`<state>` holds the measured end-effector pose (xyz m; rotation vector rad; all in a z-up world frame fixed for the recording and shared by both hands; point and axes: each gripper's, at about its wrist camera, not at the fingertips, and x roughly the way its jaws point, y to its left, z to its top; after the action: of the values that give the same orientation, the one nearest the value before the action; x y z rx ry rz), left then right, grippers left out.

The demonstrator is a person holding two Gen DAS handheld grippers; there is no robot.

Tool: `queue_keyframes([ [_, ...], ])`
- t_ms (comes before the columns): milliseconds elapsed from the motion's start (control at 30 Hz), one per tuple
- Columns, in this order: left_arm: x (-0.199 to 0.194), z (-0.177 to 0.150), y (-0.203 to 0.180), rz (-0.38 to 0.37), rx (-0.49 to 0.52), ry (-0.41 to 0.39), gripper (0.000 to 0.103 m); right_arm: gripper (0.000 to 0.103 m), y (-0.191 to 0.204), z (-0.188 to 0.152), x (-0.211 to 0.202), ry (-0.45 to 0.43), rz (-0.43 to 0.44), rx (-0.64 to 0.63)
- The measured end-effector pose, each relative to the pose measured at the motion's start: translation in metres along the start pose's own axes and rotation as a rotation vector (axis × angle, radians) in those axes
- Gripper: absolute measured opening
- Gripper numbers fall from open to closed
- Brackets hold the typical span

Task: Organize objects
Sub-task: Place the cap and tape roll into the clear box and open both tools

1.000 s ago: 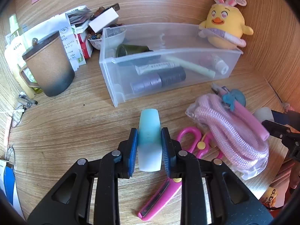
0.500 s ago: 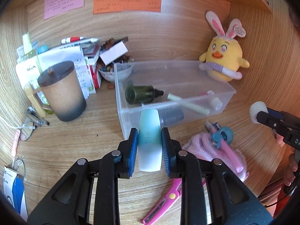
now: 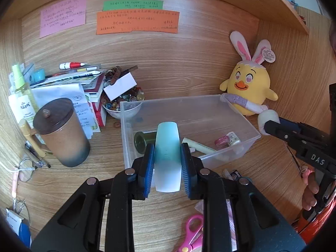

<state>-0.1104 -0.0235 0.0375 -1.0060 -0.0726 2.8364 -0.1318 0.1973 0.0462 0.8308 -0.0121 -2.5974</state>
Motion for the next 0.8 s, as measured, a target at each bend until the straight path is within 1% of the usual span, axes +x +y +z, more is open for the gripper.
queue_keyframes([
  [233, 0.03, 0.006, 0.004, -0.01, -0.007, 0.066, 0.024, 0.038, -0.003, 0.007, 0.039, 0.066, -0.002, 0.004],
  [467, 0.052, 0.006, 0.001, -0.018, 0.017, 0.124, 0.024, 0.038, -0.003, 0.005, 0.07, 0.137, 0.009, -0.002],
  [533, 0.057, 0.006, 0.0, -0.021, 0.023, 0.134, 0.022, 0.038, -0.002, 0.004, 0.077, 0.152, 0.005, -0.007],
  [800, 0.064, 0.005, -0.004, -0.036, 0.035, 0.15, 0.022, 0.039, 0.004, 0.0, 0.096, 0.208, 0.021, -0.022],
])
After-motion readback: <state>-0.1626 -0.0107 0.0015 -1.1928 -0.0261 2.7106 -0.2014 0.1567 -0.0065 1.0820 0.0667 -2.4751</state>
